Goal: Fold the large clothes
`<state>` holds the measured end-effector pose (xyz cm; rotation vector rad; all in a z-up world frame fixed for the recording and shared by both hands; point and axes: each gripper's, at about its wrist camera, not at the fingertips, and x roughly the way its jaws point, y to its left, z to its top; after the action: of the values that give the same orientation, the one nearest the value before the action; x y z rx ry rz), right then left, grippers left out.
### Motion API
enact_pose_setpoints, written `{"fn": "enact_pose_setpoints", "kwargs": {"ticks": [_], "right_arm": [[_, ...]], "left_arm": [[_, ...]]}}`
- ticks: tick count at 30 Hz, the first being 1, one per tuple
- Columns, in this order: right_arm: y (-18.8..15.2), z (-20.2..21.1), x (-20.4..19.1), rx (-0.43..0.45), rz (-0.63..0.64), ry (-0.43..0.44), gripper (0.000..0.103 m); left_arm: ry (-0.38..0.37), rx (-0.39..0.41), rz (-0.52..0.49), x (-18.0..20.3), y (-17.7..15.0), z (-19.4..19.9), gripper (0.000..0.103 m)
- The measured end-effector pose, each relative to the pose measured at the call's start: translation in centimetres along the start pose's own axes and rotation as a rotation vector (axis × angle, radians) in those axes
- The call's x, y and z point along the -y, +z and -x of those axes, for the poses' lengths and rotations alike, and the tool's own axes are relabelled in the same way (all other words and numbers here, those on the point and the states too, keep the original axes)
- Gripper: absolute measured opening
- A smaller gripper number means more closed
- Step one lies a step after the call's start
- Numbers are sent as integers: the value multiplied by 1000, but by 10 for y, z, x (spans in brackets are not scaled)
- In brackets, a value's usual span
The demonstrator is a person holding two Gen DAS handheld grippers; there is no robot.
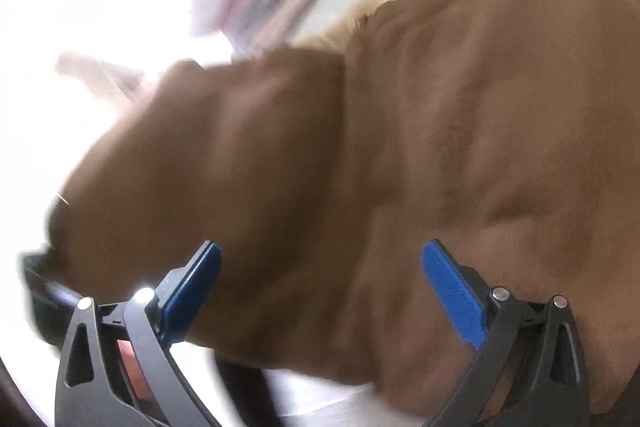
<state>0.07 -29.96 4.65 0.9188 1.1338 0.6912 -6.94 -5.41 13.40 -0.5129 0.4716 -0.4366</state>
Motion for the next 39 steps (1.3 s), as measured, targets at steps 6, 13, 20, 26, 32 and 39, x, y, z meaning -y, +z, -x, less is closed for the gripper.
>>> {"fn": "enact_pose_setpoints", "kwargs": {"ticks": [6,13,20,26,32,39], "right_arm": [[11,78,16,99,-5,84,97],[3,133,103,225,-205,333,97],[-11,140,134,185,-242,345,98],[-7,150,118,156,-191,369,98],[-16,171,73,200,-45,271,98],[-37,163,111,186,-158,86,98]], "left_arm": [[-116,-92,-140,83,-22,-70,24],[-196,-383,-159,120,-96,-194,24],[-189,-655,-242,124,-172,-254,29],[-203,-691,-253,133,-171,-265,32],[-292,-634,-235,163,-153,-248,35],[-187,-918,-267,154,-179,-274,43]]}}
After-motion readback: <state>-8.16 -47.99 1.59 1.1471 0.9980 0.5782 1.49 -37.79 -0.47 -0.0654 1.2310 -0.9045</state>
